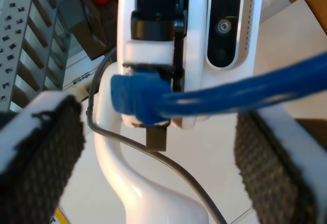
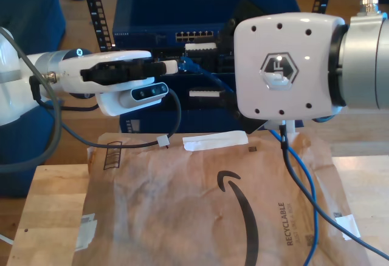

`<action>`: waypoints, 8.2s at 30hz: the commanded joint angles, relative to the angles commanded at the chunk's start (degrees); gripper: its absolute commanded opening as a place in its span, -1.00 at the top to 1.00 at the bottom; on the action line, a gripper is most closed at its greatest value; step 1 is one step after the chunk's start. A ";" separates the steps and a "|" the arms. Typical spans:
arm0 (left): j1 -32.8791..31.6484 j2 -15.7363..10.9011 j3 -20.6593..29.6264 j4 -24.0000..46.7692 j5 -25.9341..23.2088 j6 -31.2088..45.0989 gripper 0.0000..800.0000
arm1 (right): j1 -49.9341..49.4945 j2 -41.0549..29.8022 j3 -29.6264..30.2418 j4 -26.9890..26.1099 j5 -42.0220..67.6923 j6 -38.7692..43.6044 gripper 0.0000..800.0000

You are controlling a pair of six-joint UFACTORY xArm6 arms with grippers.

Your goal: Grab the cable and plug it in

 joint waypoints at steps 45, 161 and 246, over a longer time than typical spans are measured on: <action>-0.18 -0.09 0.00 1.14 0.00 -0.88 0.98 | 0.88 0.70 0.26 0.00 -2.29 0.09 0.58; 85.71 -34.90 53.01 95.30 -72.88 89.41 -0.99 | -2.73 29.36 8.70 -8.26 -65.14 -5.89 0.99; 85.71 -34.37 53.80 94.68 -74.02 89.85 -0.99 | -2.11 73.49 -15.82 -8.62 -96.88 10.90 1.00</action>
